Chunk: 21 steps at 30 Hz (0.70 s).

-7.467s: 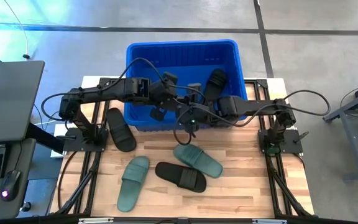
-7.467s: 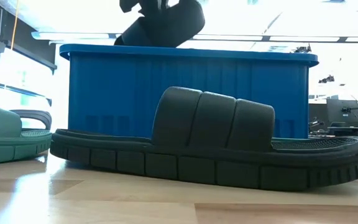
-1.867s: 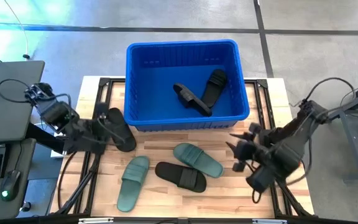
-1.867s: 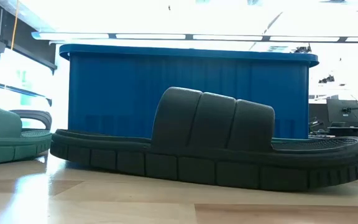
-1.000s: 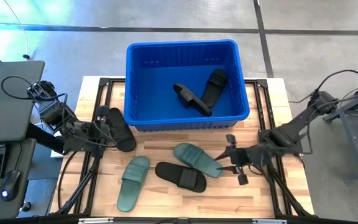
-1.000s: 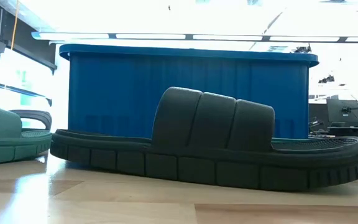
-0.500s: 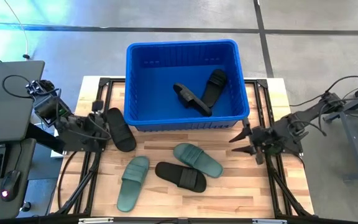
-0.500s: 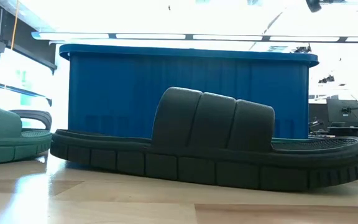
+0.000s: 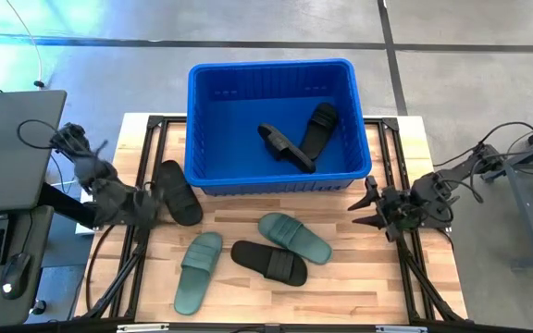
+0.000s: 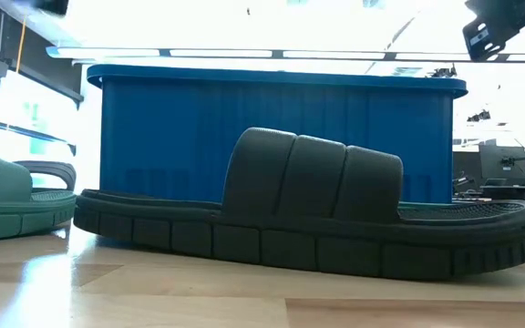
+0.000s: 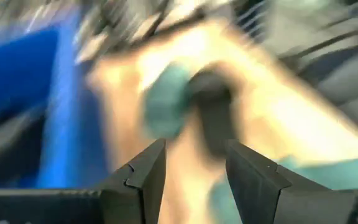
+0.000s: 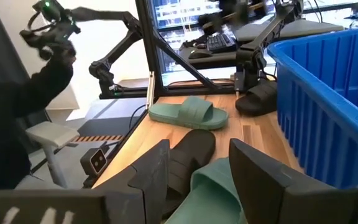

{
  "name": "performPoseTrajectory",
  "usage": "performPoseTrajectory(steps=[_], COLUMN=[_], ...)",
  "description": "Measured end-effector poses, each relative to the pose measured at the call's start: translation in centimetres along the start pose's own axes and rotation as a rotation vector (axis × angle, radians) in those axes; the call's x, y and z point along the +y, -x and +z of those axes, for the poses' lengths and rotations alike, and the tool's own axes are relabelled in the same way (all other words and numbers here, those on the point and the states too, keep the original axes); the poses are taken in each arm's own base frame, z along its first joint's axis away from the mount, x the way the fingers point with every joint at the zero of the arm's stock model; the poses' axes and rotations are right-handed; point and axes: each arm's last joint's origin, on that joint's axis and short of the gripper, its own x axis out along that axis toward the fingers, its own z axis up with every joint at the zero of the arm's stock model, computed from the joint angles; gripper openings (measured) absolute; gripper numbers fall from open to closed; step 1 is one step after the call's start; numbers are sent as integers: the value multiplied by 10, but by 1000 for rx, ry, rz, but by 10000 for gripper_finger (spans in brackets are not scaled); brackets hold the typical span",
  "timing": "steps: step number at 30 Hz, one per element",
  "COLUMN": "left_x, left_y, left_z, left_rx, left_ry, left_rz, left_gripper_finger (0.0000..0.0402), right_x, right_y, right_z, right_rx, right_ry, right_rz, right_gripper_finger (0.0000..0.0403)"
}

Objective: Pick and place slides into bin
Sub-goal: Put the green slipper into the blue bin

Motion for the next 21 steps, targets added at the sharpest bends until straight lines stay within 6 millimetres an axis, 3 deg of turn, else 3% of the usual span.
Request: performPoseTrajectory(steps=[4,7,12,21], left_x=[-17,-20,-18,-22], left_y=[-23,-28,-30,-37], left_z=[-4,-12,-22,-24], left_rx=[-240,-200,-76,-24], left_ry=[-176,-172,-36,259], left_rz=[-134,-150,-44,-68], left_gripper_finger=[150,150,150,150], right_x=[0,-1,-2,-4], right_y=[0,0,0,0], right_z=[0,-1,-1,-1], right_rx=[-3,0,2,-13], right_ry=[-3,-66,-78,-90], right_rz=[-19,-47,-79,-131], right_gripper_finger=[157,158,159,155])
